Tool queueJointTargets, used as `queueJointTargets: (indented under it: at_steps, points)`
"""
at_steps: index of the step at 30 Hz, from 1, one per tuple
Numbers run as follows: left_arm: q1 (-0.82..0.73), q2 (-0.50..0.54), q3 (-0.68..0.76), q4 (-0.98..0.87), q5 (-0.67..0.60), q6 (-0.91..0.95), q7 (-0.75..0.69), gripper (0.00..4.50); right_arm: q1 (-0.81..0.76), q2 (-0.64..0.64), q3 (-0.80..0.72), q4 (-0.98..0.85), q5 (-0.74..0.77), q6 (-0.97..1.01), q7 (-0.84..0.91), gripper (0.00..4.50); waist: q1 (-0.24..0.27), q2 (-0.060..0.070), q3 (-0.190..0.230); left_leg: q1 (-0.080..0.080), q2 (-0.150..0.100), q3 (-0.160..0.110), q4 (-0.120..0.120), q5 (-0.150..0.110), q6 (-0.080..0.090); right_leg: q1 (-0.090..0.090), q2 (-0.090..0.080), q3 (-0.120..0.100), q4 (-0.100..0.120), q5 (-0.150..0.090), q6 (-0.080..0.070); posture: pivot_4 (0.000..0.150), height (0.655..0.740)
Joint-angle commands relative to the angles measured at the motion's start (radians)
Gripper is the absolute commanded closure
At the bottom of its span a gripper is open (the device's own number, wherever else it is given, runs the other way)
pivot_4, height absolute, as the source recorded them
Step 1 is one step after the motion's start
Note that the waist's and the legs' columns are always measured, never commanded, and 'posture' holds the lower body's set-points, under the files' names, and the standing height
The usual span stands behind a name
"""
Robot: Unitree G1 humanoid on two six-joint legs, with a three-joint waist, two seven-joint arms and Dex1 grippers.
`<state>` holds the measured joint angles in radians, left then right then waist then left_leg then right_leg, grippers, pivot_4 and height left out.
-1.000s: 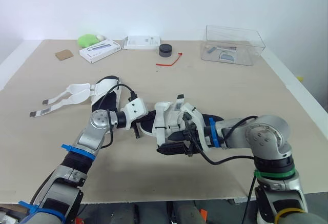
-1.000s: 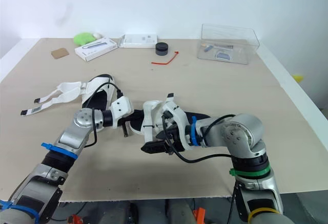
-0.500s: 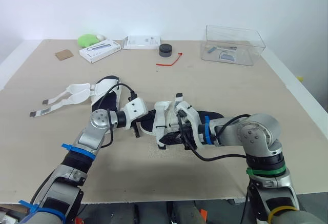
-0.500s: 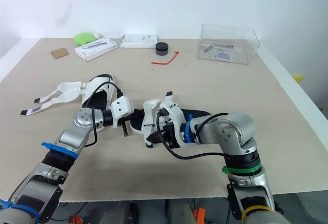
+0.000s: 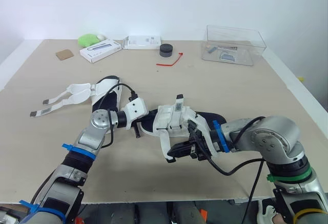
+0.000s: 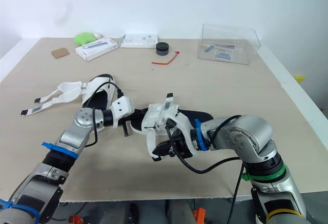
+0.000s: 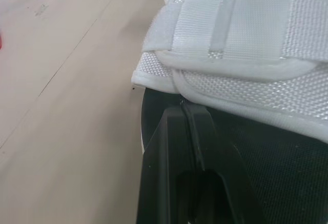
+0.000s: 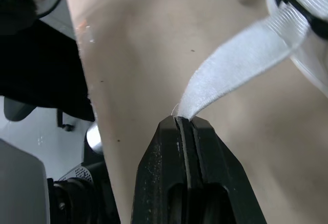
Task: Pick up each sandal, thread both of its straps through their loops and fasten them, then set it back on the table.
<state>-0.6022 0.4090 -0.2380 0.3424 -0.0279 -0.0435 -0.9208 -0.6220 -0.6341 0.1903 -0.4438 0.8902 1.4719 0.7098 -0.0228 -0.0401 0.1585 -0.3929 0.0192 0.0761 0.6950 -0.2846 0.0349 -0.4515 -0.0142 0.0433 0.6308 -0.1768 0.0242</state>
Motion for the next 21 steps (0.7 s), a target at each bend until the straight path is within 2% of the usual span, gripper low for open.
queueJointTargets:
  at_steps: [1, 3, 4, 5, 6, 7, 8, 10, 12, 13, 14, 18, 20, 21]
  points:
    - [0.006, 0.006, -0.009, 0.022, 0.026, 0.015, 0.007, 4.50, -0.013, 0.013, 0.005, -0.045, 0.038, -0.021, 0.035, 4.44, 0.000, 0.000, 0.000, 0.000, 0.000, 0.000, 0.000, 0.000, 0.000, 0.000, 0.000, 0.000, 0.000, 0.000, 0.000, 0.150, 0.7400]
    - [0.008, 0.007, -0.010, 0.021, 0.027, 0.015, 0.007, 4.50, -0.015, 0.016, 0.003, -0.039, 0.036, -0.024, 0.032, 4.44, 0.001, 0.000, 0.000, 0.000, 0.000, 0.000, 0.000, -0.001, 0.000, 0.000, 0.000, 0.000, 0.000, 0.000, 0.000, 0.150, 0.7400]
    - [0.009, 0.007, -0.010, 0.020, 0.027, 0.015, 0.007, 4.50, -0.017, 0.014, 0.002, -0.040, 0.035, -0.028, 0.034, 3.98, 0.001, 0.000, 0.000, 0.000, 0.000, 0.000, 0.000, -0.001, 0.000, 0.000, 0.000, 0.000, 0.000, 0.000, 0.000, 0.150, 0.7400]
    - [0.012, 0.008, -0.010, 0.018, 0.027, 0.015, 0.007, 4.50, -0.023, 0.001, 0.010, -0.046, 0.032, -0.036, 0.047, 3.98, 0.001, 0.000, 0.000, 0.000, 0.000, 0.000, 0.000, -0.001, 0.000, 0.000, 0.000, 0.000, 0.000, 0.000, 0.000, 0.150, 0.7400]
    - [0.014, 0.009, -0.010, 0.017, 0.028, 0.015, 0.007, 4.50, -0.040, -0.036, 0.039, -0.066, 0.010, -0.066, 0.077, 3.45, 0.001, 0.000, 0.000, 0.000, 0.000, 0.000, 0.000, -0.001, 0.000, 0.000, -0.001, 0.000, 0.000, 0.000, 0.000, 0.150, 0.7400]
    - [0.015, 0.009, -0.010, 0.015, 0.028, 0.016, 0.008, 4.50, -0.062, -0.087, 0.077, -0.093, -0.026, -0.116, 0.121, 3.26, 0.001, 0.000, 0.000, 0.000, 0.000, 0.000, 0.000, -0.001, 0.000, 0.000, -0.001, 0.000, 0.000, 0.000, 0.000, 0.150, 0.7400]
    - [0.017, 0.009, -0.011, 0.013, 0.028, 0.017, 0.009, 4.50, -0.077, -0.124, 0.099, -0.108, -0.056, -0.159, 0.150, 2.45, 0.000, 0.000, 0.000, 0.000, 0.000, 0.001, 0.000, -0.001, 0.000, 0.000, -0.001, 0.000, 0.000, -0.001, 0.000, 0.150, 0.7400]
    - [0.018, 0.009, -0.011, 0.011, 0.027, 0.017, 0.009, 4.50, -0.106, -0.198, 0.141, -0.124, -0.125, -0.242, 0.198, 1.90, 0.000, 0.001, 0.000, 0.000, 0.000, 0.001, 0.000, -0.001, 0.000, 0.000, -0.001, -0.001, 0.000, -0.001, 0.001, 0.150, 0.7400]
    - [0.018, 0.009, -0.011, 0.011, 0.027, 0.016, 0.010, 4.50, -0.119, -0.264, 0.167, -0.133, -0.224, -0.407, 0.274, 0.94, 0.001, 0.001, 0.000, 0.000, 0.000, 0.001, 0.000, -0.001, 0.000, 0.000, -0.001, -0.001, 0.000, -0.004, 0.005, 0.150, 0.7400]
    - [0.018, 0.009, -0.011, 0.011, 0.027, 0.016, 0.010, 4.50, -0.121, -0.284, 0.174, -0.131, -0.261, -0.472, 0.301, 0.81, 0.001, 0.001, 0.000, 0.001, 0.000, 0.001, 0.000, -0.001, 0.000, 0.000, -0.001, -0.001, 0.000, -0.004, 0.006, 0.150, 0.7400]
    - [0.017, 0.009, -0.011, 0.013, 0.027, 0.015, 0.010, 4.50, -0.121, -0.293, 0.177, -0.126, -0.314, -0.576, 0.332, 0.10, 0.001, 0.001, 0.000, 0.001, 0.000, 0.001, 0.000, -0.001, 0.000, 0.000, -0.001, -0.001, 0.000, -0.004, 0.005, 0.150, 0.7400]
    - [0.014, 0.008, -0.010, 0.017, 0.028, 0.012, 0.010, 4.50, -0.100, -0.268, 0.180, -0.077, -0.540, -0.995, 0.372, 0.05, 0.002, 0.001, 0.000, 0.001, 0.000, 0.001, 0.000, -0.001, 0.000, 0.000, 0.001, -0.001, 0.000, -0.004, 0.005, 0.150, 0.7400]
    - [0.011, 0.005, -0.011, 0.021, 0.029, 0.010, 0.011, 4.50, -0.076, -0.229, 0.195, -0.015, -0.676, -1.305, 0.370, 0.05, 0.002, 0.000, 0.000, 0.001, 0.000, 0.001, 0.000, -0.001, 0.000, 0.000, 0.001, 0.000, 0.000, -0.004, 0.005, 0.150, 0.7400]
    - [0.010, 0.003, -0.011, 0.023, 0.029, 0.009, 0.013, 4.50, -0.063, -0.226, 0.226, 0.045, -0.774, -1.542, 0.383, 0.05, 0.002, 0.000, 0.000, 0.001, 0.000, 0.002, 0.000, -0.001, 0.000, 0.000, 0.001, 0.000, 0.000, -0.004, 0.006, 0.150, 0.7400]
